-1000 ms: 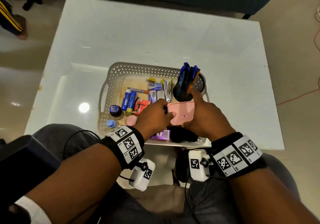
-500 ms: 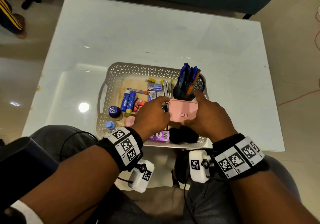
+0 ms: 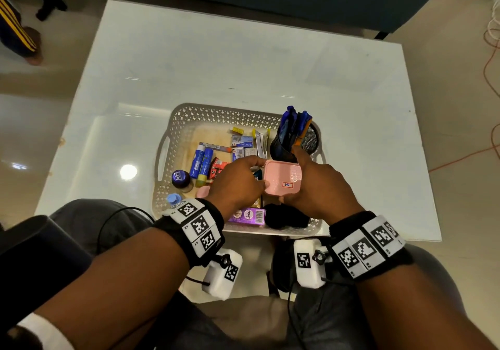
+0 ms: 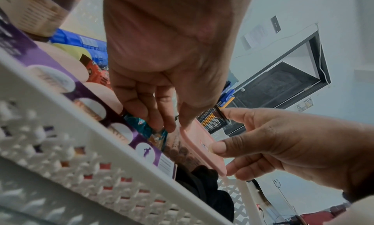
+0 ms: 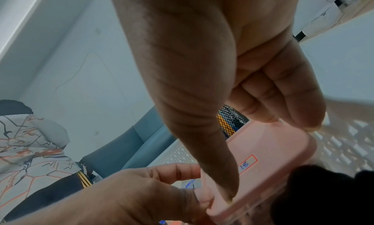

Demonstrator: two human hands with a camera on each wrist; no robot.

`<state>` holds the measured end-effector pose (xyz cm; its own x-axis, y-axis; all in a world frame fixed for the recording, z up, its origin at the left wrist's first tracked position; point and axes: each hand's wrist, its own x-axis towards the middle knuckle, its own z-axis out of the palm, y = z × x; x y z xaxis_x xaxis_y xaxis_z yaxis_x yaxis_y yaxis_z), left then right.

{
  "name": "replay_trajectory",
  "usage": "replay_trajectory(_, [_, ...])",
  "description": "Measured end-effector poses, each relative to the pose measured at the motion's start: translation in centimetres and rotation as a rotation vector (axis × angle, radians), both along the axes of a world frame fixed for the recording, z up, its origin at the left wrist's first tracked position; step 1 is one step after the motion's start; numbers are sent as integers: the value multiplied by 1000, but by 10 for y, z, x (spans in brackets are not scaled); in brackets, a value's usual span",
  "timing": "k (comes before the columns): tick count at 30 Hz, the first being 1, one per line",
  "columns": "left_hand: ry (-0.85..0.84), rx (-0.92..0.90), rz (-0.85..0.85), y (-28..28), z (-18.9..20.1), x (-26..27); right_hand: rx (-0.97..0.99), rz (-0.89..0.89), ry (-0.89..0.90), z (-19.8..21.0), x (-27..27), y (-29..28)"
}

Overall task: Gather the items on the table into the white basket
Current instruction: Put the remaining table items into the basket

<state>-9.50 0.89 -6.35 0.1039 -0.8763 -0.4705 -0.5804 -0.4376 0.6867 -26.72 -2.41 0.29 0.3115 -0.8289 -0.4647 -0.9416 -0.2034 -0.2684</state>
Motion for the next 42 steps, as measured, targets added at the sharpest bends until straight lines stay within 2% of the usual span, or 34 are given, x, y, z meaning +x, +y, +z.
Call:
replay_trajectory(4, [-158,-122,-120,2,11,-2,-29,-72,-72,1,-3,5])
replay_trajectory(9, [-168,-280,-295,7,34,-12,-202,16,-36,8,2,23])
replay_trajectory(12, [-195,-295,-505,14,29,-23,-71,87,8,-3,5,25])
replay_trajectory(14, [-257,-237,-639,17,18,-27,40,104,84,-9,6,24])
replay_trajectory(16, [-310,-168,-704,20,12,-28,86,121,147,-14,7,24])
replay_trajectory(20, [-315,-112,-738,18,15,-27,123,131,208,-21,13,22])
replay_trajectory(26, [-179,-97,-697,7,21,-16,144,123,214,-15,14,20])
replay_trajectory(31, [-246,-152,-685,16,29,-20,137,85,176,-10,15,28])
replay_trajectory(35, [-331,-125,-687,23,45,-19,39,127,179,3,12,43])
replay_trajectory(39, [-408,-67,-748,26,50,-21,167,188,223,16,16,47])
replay_trajectory(42, [-458,-49,-808,29,45,-25,182,222,279,16,22,43])
